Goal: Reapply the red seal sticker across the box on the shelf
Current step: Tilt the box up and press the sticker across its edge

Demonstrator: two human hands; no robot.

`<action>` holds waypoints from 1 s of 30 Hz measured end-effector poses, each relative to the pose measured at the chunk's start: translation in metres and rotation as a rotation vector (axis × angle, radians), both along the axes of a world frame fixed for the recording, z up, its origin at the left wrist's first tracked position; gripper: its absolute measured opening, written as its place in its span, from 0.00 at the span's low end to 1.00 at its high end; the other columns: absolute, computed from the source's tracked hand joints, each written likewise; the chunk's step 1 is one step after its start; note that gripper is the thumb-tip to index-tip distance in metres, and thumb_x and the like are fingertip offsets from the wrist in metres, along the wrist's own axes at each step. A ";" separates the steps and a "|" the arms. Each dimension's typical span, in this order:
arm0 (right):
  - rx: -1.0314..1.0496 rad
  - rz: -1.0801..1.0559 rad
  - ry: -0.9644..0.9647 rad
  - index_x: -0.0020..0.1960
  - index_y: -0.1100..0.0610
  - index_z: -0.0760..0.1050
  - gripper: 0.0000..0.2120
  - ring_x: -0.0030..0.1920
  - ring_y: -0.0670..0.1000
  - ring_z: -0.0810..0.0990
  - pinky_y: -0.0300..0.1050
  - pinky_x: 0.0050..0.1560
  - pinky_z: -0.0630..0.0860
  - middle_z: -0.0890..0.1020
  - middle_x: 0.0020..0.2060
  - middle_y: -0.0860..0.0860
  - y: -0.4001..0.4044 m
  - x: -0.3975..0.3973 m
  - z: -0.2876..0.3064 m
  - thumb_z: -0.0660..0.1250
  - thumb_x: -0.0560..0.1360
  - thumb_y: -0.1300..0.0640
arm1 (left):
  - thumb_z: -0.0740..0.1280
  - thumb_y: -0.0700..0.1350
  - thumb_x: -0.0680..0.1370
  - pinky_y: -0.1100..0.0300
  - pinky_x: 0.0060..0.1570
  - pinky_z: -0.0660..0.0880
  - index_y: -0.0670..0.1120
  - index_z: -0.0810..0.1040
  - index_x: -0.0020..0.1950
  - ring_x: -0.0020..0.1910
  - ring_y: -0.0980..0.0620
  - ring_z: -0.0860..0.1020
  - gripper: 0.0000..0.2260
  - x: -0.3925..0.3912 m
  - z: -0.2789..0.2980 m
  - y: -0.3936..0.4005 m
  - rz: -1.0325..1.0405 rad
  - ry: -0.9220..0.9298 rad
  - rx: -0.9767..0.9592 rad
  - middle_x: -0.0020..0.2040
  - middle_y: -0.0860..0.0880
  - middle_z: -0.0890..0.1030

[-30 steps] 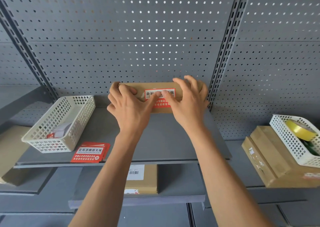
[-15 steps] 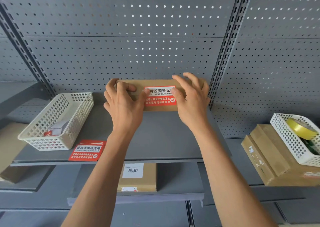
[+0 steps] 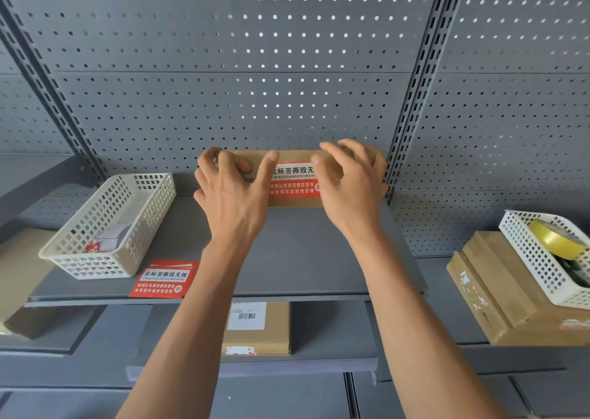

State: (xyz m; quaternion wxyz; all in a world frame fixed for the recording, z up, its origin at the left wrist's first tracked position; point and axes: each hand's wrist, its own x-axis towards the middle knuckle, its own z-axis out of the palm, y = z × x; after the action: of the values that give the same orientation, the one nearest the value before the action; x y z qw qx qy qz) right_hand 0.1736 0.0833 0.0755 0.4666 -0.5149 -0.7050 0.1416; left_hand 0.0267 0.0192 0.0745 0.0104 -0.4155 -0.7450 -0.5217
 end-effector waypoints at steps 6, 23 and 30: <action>0.040 -0.215 -0.124 0.53 0.44 0.77 0.24 0.67 0.59 0.64 0.54 0.52 0.63 0.74 0.58 0.45 -0.003 -0.021 0.002 0.60 0.70 0.28 | 0.66 0.77 0.65 0.47 0.58 0.64 0.47 0.69 0.46 0.63 0.44 0.69 0.34 0.012 -0.002 0.011 0.129 0.068 0.020 0.64 0.48 0.70; 0.054 -0.091 -0.008 0.53 0.44 0.81 0.10 0.65 0.55 0.66 0.54 0.52 0.64 0.76 0.58 0.42 0.003 -0.008 0.000 0.61 0.80 0.47 | 0.68 0.62 0.76 0.45 0.60 0.64 0.49 0.69 0.44 0.65 0.44 0.68 0.18 0.002 -0.006 0.011 0.091 0.024 0.052 0.64 0.48 0.70; 0.023 0.011 -0.018 0.61 0.44 0.79 0.13 0.66 0.54 0.64 0.60 0.58 0.68 0.75 0.62 0.43 0.006 0.000 0.002 0.62 0.80 0.46 | 0.69 0.60 0.76 0.46 0.63 0.63 0.48 0.71 0.45 0.67 0.45 0.67 0.17 -0.005 -0.003 0.007 0.024 0.003 0.030 0.66 0.48 0.69</action>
State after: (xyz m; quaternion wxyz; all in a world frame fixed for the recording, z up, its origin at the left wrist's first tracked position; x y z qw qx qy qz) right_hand 0.1740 0.0895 0.0773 0.4652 -0.5068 -0.7137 0.1315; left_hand 0.0222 0.0264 0.0712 0.0237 -0.4070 -0.7421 -0.5320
